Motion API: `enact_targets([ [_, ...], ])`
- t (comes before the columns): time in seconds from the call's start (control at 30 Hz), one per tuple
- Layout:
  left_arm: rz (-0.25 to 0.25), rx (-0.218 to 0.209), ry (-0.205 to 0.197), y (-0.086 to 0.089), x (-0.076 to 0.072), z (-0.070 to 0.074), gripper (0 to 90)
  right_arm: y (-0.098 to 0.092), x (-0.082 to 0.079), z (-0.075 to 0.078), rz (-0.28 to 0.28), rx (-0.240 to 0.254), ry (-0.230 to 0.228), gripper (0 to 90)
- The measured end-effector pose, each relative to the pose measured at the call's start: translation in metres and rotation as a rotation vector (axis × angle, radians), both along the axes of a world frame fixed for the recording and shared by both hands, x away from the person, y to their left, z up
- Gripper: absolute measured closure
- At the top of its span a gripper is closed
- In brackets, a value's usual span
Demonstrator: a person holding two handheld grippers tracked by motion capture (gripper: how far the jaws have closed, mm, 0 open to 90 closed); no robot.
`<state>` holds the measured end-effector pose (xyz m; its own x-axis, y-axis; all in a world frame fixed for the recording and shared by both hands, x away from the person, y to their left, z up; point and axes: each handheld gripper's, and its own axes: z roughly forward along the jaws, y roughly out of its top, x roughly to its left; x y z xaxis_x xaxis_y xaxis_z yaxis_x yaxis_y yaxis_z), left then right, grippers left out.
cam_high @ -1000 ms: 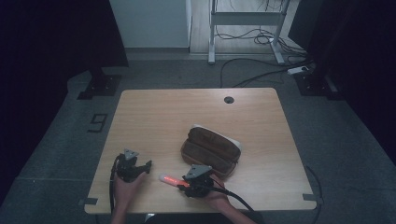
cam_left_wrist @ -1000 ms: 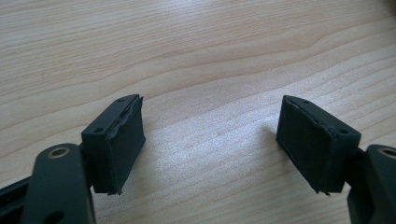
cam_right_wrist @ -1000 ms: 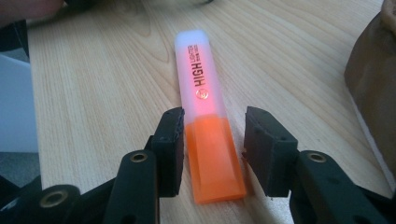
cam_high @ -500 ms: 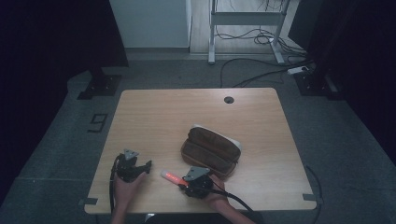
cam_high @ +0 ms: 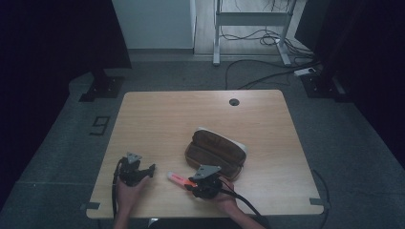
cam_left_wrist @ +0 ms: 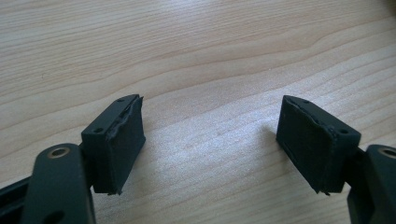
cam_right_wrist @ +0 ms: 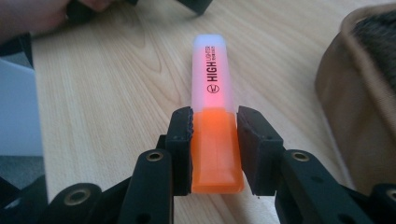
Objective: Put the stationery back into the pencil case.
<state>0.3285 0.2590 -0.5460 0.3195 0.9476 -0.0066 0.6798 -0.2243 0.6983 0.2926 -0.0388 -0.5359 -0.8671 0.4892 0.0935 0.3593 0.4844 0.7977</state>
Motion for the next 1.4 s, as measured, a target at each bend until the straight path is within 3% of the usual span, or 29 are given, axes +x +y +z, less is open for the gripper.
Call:
enact_targets([
  [0.9, 0.001, -0.001, 0.0, 0.0, 0.0, 0.0, 23.1, -0.031, 0.003, 0.042, -0.017, 0.118, -0.054, 65.8],
  [1.4, 0.001, 0.0, 0.0, 0.0, 0.0, 0.0, 23.1, -0.043, 0.006, 0.054, -0.012, 0.134, -0.099, 65.8],
])
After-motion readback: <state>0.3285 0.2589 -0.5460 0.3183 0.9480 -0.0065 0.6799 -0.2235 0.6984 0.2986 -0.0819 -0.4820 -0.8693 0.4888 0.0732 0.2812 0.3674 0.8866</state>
